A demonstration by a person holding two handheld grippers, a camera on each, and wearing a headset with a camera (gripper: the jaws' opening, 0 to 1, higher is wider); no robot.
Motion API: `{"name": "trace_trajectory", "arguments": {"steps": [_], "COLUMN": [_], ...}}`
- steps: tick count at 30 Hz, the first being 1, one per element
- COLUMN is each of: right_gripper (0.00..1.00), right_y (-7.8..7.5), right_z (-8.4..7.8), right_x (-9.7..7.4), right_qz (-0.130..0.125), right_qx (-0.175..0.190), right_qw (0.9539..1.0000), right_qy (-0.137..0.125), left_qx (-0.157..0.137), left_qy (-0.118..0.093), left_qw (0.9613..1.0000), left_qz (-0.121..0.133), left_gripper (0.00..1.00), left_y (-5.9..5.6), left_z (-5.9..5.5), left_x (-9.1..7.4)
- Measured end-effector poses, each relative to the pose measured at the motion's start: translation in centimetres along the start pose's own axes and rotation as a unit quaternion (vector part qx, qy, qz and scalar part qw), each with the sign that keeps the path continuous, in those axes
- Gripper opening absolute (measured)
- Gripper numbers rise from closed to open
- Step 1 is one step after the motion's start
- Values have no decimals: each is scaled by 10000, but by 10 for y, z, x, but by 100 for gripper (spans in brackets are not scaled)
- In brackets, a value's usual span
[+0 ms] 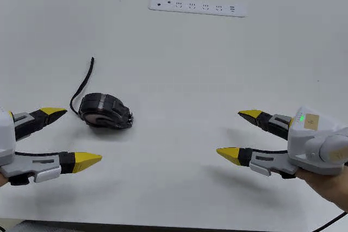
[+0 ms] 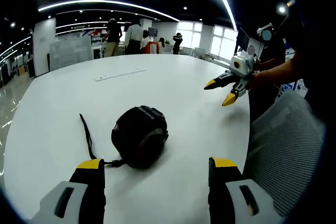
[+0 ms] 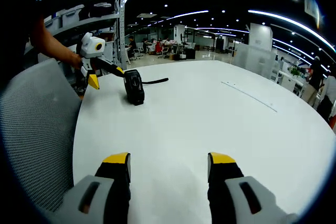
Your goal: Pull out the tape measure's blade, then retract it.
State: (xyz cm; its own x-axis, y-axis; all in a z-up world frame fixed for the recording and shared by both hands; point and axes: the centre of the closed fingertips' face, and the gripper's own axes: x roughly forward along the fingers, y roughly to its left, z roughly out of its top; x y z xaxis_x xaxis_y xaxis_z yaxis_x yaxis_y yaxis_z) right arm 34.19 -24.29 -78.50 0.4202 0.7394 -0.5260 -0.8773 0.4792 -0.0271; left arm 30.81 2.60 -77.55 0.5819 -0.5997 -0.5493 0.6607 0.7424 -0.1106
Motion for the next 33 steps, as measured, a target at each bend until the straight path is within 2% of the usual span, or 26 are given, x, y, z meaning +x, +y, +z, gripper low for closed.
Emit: {"name": "trace_trajectory", "arguments": {"steps": [4, 7, 10, 16, 20, 25, 28, 33], "right_gripper": [64, 68, 69, 74, 77, 84, 88, 95], "right_y": [3, 3, 5, 11, 11, 10, 11, 12], "right_z": [-6, -8, -11, -15, -14, -11, -10, -11], "right_x": [-8, -16, -20, -24, -25, -26, -27, -28], "right_qz": [-26, -63, -41, 4, 9, -5, 6, -4], "right_qx": [-2, 130, 140, 92, 177, 135, 212, 235], "right_qw": [10000, 9999, 9999, 9999, 9998, 9999, 9997, 9997], "right_qy": [38, 6, 21, 66, -2, -72, -106, -105], "left_qx": [31, 61, 50, 160, 126, 238, 187, 184], "left_qy": [-84, -32, -78, -16, -124, -62, -170, -224], "left_qw": [10000, 10000, 9999, 9998, 9997, 9995, 9996, 9995], "left_qz": [-24, -60, -70, -116, -146, -200, -158, -118], "left_gripper": [82, 83, 86, 87, 89, 91, 94, 97], "left_y": [-2, -3, -4, -6, -9, -13, -11, -9], "left_z": [0, -3, -3, -4, 1, 0, 3, 5], "left_x": [-4, -6, -9, -11, -10, -8, -9, -12]}}
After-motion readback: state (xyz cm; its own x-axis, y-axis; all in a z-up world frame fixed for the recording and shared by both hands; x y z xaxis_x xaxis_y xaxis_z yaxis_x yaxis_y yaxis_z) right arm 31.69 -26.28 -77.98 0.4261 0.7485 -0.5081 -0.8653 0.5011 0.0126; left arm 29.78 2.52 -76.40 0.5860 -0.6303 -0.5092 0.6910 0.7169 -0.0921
